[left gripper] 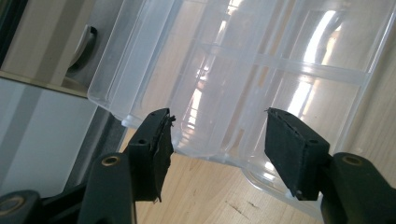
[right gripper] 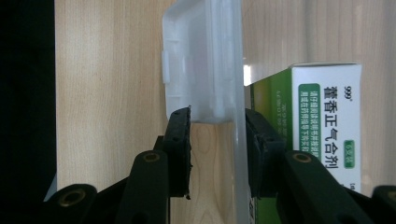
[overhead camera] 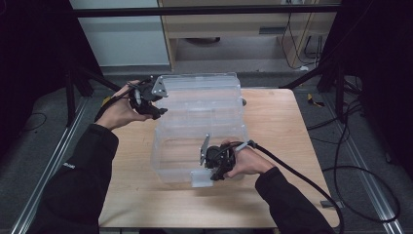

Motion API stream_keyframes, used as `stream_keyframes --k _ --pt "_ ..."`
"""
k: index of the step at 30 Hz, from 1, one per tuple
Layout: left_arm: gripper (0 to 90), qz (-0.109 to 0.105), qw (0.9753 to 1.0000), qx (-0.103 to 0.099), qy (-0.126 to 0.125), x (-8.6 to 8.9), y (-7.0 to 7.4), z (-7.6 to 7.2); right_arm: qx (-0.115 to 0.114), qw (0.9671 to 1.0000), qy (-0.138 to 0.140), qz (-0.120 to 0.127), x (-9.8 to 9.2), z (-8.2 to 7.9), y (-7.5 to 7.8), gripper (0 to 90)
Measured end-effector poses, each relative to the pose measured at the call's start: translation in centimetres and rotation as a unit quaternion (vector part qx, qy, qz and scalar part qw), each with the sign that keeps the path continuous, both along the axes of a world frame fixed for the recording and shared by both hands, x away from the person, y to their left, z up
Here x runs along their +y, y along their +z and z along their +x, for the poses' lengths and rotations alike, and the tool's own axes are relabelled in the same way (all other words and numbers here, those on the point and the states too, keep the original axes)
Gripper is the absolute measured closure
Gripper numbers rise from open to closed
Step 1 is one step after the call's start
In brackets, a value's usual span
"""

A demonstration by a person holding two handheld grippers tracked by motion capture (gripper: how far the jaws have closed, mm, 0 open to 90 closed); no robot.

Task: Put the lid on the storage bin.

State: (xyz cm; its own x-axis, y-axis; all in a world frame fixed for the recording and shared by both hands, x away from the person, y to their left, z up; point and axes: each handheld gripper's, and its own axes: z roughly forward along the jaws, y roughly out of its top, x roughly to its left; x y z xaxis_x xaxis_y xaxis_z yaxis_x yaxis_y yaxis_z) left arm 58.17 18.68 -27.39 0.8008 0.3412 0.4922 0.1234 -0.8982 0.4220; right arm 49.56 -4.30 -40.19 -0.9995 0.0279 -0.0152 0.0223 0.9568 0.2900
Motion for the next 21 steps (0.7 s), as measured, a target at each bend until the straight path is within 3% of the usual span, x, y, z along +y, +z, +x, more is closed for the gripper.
stream_keyframes --k 4,11,21 --pt "41.1 0.007 0.9999 0.003 -0.011 -0.8 0.0 0.3 0.000 1.0000 -0.002 0.001 0.0 -0.1 0.0 65.4" --pt "40.9 0.042 0.9986 0.004 -0.031 -2.1 -0.2 0.8 -0.001 1.0000 -0.003 0.002 0.0 -0.1 0.0 65.5" --pt "41.9 0.065 0.9971 0.003 -0.041 -3.5 -0.7 1.6 -0.002 1.0000 0.000 0.002 0.0 -0.1 0.0 65.6"
